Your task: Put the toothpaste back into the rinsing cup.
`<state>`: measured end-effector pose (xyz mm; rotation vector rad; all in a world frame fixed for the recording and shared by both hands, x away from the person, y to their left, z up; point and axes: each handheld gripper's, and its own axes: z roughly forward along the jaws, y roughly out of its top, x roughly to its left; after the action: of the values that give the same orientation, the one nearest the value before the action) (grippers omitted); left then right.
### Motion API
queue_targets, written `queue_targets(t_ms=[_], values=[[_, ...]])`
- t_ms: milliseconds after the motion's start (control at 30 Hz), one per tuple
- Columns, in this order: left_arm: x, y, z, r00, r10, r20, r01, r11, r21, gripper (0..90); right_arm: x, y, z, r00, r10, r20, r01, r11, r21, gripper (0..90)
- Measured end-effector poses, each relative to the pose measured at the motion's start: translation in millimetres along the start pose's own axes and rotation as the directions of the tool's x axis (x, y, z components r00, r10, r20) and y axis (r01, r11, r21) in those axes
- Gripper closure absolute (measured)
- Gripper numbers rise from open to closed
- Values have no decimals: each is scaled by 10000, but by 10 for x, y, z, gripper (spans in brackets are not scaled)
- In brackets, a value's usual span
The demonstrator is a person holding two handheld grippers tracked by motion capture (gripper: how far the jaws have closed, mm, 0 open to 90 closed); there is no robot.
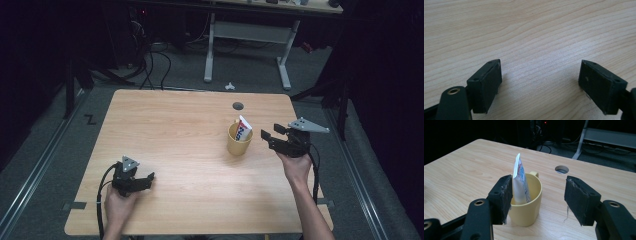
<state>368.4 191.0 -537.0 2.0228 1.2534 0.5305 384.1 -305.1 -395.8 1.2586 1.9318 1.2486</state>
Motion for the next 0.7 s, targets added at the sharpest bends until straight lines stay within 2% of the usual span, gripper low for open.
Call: queue_targets(t_ms=[700], values=[[0, 0, 0, 10000, 2, -7, -2, 10000, -2, 193, -81, -217, -192, 9995, 290, 96, -289, 9995, -139, 417]])
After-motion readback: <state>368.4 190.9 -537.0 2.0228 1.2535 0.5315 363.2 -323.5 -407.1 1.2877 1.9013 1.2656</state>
